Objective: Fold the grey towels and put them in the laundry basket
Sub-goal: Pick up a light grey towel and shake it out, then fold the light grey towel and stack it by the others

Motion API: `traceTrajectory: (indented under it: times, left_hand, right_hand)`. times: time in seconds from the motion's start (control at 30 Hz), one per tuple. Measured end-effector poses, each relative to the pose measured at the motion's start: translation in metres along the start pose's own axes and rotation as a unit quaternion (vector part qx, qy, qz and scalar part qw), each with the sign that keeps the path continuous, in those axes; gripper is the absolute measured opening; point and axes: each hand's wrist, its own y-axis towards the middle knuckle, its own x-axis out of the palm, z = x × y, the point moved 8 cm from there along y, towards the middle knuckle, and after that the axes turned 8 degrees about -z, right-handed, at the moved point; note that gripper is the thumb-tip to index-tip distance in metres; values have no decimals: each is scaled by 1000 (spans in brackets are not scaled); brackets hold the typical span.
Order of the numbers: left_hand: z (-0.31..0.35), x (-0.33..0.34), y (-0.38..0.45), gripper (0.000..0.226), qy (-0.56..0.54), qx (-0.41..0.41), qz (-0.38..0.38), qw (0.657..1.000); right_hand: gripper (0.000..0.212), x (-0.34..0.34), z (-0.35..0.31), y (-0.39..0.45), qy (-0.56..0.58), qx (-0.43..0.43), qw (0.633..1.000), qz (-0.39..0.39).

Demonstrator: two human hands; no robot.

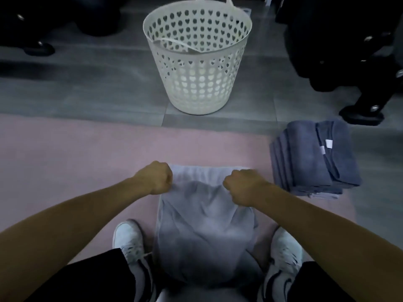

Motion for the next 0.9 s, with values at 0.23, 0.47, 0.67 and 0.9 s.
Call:
traceTrajectory:
  times: [0.23, 0.47, 0.67, 0.9]
  left_hand:
    - [-50, 34, 91, 20, -52, -18, 24, 998]
    - [-93, 61, 158, 8, -187, -70, 106, 974]
    - [-110, 85, 179, 12, -209, -89, 148, 963]
    - [-113, 50, 191, 3, -296, -45, 212, 930]
  right_hand:
    - [19, 30, 17, 115, 150, -17, 989, 13]
    - [10, 63, 25, 204, 249, -12, 968, 33]
    - [17, 92, 13, 244, 323, 12, 942, 83]
    - [17, 97, 15, 257, 350, 48, 931, 92]
